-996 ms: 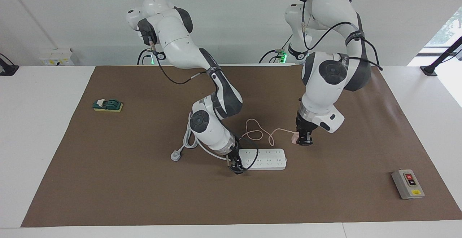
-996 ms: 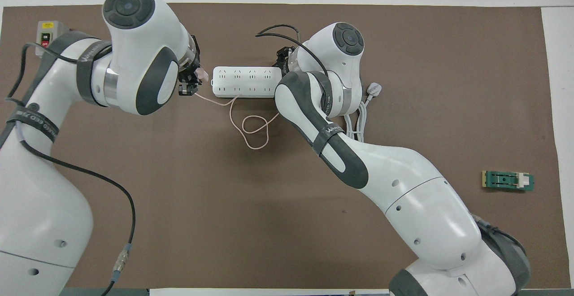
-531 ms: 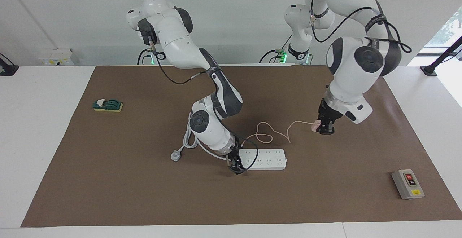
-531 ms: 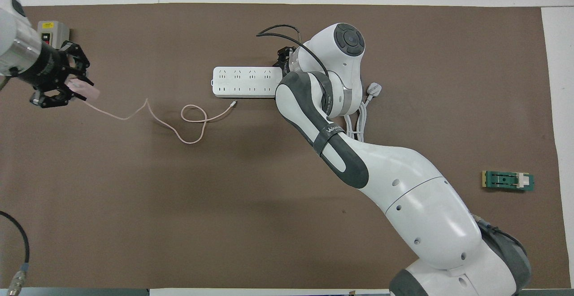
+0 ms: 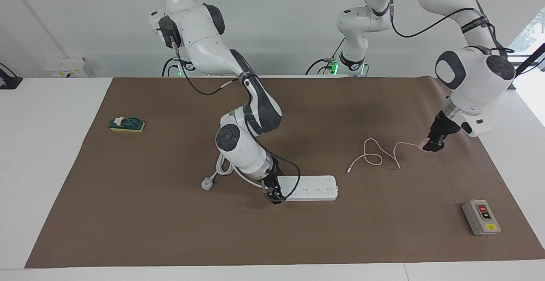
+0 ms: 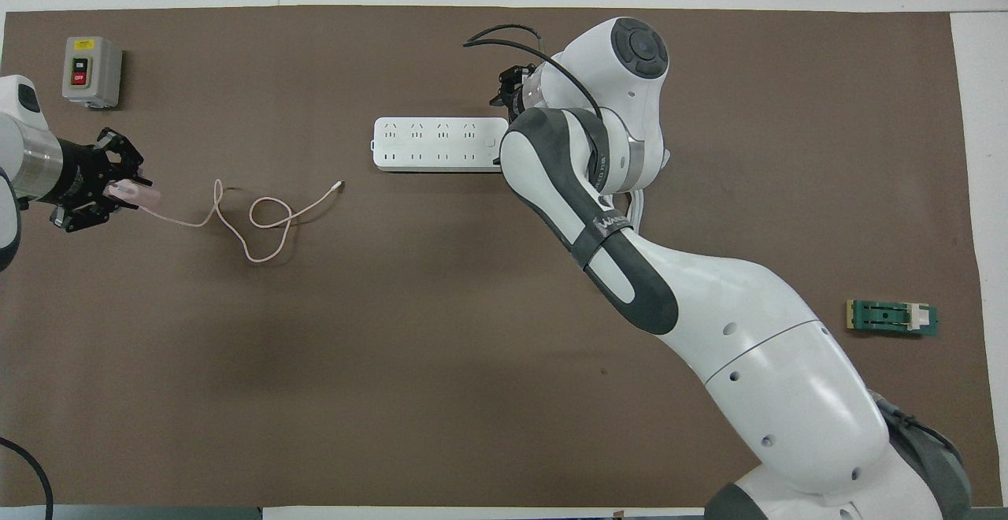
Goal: Unplug charger and place it aside
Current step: 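Carry the pink charger with the left gripper toward the switch box, then open the left gripper to drop the charger while the right gripper withdraws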
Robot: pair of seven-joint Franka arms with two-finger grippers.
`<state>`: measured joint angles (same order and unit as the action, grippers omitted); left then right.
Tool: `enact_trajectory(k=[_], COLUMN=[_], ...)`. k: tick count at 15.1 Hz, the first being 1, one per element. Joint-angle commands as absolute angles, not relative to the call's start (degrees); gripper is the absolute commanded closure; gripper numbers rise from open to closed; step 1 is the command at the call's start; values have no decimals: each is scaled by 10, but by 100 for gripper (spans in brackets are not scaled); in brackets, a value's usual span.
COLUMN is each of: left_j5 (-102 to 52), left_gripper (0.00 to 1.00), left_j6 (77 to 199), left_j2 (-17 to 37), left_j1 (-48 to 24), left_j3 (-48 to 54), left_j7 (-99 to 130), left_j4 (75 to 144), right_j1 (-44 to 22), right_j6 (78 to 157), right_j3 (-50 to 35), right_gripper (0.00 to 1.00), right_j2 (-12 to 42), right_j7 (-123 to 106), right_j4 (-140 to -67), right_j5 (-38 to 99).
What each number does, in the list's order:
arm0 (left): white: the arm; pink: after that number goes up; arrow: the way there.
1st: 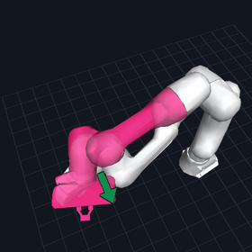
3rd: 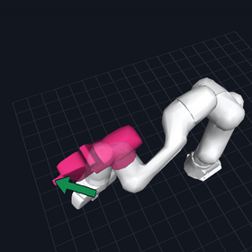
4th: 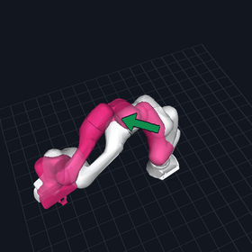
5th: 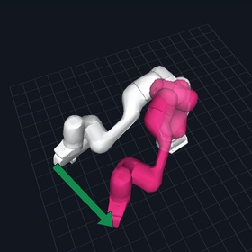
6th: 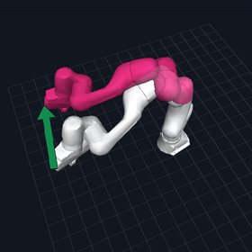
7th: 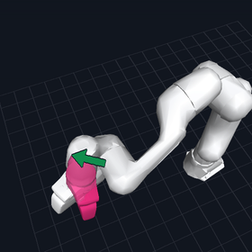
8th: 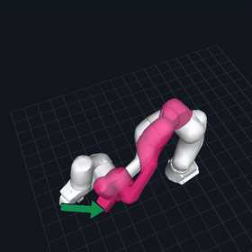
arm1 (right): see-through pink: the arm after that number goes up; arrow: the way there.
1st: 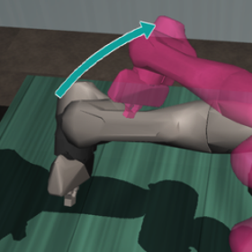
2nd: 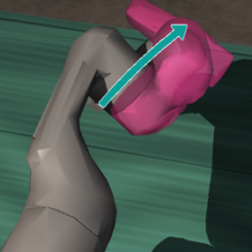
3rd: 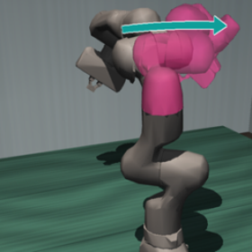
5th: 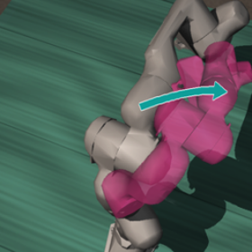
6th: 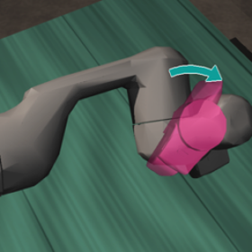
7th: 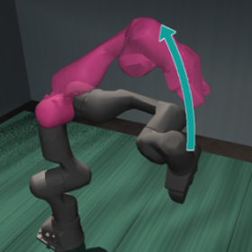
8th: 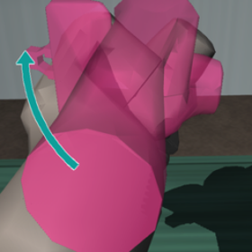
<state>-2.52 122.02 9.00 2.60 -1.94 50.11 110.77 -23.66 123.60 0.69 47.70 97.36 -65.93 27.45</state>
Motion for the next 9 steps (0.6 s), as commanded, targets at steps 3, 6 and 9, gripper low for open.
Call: enact_trajectory(k=[3, 6, 9], left_j5=[-30, -28, -27], left_gripper=[0, 0, 0], left_j6=[1234, 1106, 975], left_j2=[50, 51, 50], left_j1=[21, 18, 17], left_j3=[-24, -23, -17], left_j7=[443, 326, 195], left_j4=[1138, 1047, 959], right_j1=[-177, -127, -100], right_j6=[1131, 1078, 1035], right_j3=[11, 13, 13], right_gripper=[0, 0, 0], right_j2=[376, 327, 272], right_j7=[908, 817, 706], right_j4=[-690, -701, -728], right_j5=[217, 200, 146])
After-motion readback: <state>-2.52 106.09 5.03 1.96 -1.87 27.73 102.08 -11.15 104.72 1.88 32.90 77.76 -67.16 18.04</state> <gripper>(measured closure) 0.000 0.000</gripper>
